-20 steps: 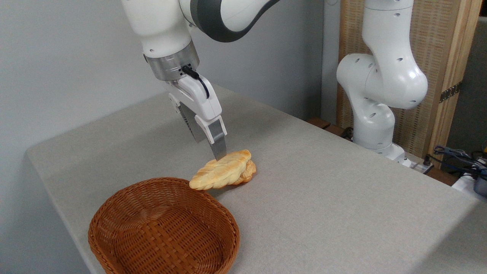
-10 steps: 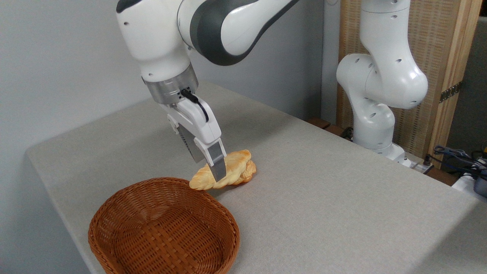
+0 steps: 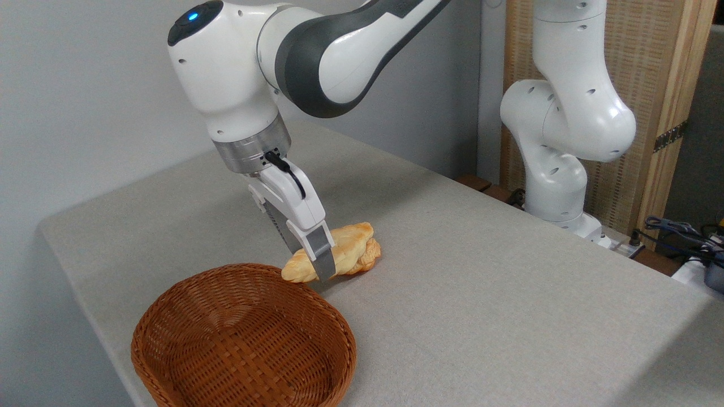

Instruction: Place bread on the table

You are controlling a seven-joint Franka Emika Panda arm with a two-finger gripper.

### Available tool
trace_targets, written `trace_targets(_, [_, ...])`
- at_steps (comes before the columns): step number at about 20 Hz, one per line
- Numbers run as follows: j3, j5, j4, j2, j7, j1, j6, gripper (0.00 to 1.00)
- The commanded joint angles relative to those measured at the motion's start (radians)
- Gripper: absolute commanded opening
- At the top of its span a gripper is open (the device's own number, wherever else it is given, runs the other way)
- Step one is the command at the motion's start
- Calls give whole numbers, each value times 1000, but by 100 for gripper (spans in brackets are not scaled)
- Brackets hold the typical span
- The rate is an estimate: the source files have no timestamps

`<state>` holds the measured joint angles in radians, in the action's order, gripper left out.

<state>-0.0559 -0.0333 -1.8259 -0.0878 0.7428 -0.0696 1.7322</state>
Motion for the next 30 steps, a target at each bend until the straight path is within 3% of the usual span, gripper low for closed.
trace_targets(1, [4, 13, -4, 3, 17, -7, 7, 21])
trace_targets(18, [2, 12, -3, 14, 18, -7, -13, 24])
trace_targets(26, [10, 6, 0, 72, 47, -6, -218, 26])
trace_targets(27, [10, 6, 0, 76, 55, -6, -238, 31])
trace_targets(29, [10, 6, 0, 79, 58, -6, -250, 70])
trace_targets(30, [10, 6, 0, 79, 59, -6, -250, 84])
